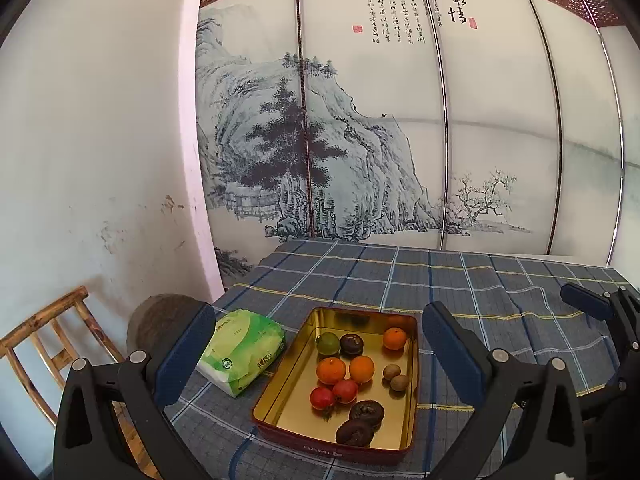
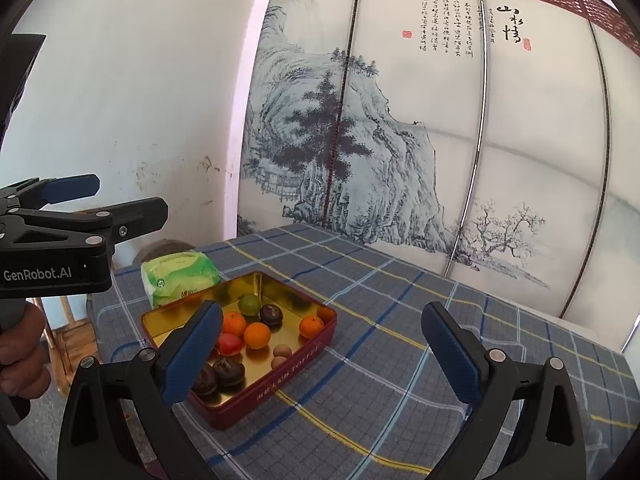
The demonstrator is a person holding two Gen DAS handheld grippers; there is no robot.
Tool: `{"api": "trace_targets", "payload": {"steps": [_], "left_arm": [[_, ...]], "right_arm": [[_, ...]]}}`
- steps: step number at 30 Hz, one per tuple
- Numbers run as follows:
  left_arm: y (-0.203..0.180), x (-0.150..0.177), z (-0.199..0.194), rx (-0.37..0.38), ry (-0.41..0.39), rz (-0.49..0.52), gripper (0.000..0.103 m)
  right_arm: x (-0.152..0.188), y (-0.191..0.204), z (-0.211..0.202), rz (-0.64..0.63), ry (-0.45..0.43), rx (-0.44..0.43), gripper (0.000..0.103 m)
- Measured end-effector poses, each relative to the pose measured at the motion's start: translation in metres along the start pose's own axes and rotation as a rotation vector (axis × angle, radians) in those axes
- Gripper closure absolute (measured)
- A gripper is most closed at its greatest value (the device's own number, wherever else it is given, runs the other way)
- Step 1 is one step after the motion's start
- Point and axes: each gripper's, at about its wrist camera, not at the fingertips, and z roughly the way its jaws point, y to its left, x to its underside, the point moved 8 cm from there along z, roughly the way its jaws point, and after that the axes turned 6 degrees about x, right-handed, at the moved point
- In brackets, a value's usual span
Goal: Organize fruits
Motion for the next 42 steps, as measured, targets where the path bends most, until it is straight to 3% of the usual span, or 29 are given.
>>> {"api": "trace_targets", "payload": {"steps": [21,30,35,42], "left_arm": [[-0.001,0.008,0.006,-0.004,0.037,-0.005,0.000],[-0.001,0.016,0.017,0.005,0.084,-0.018,0.000],[-0.007,0.022,0.028,0.028,0.133,-0.012,0.000],[-0.007,0.023,0.036,-0.002,0.151,-0.018,0.000]], "right_arm": [[0.011,-0.002,0.007,0.004,0.025,-0.006,0.003],[0.032,-0.019,0.021,0.060,0.095,-0.013,0.003],[0.050,-0.042,0.033,0.041,0.141,0.010,0.003],[0.113,-0.127,0.079,-0.011,0.339,0.120,0.003]]}}
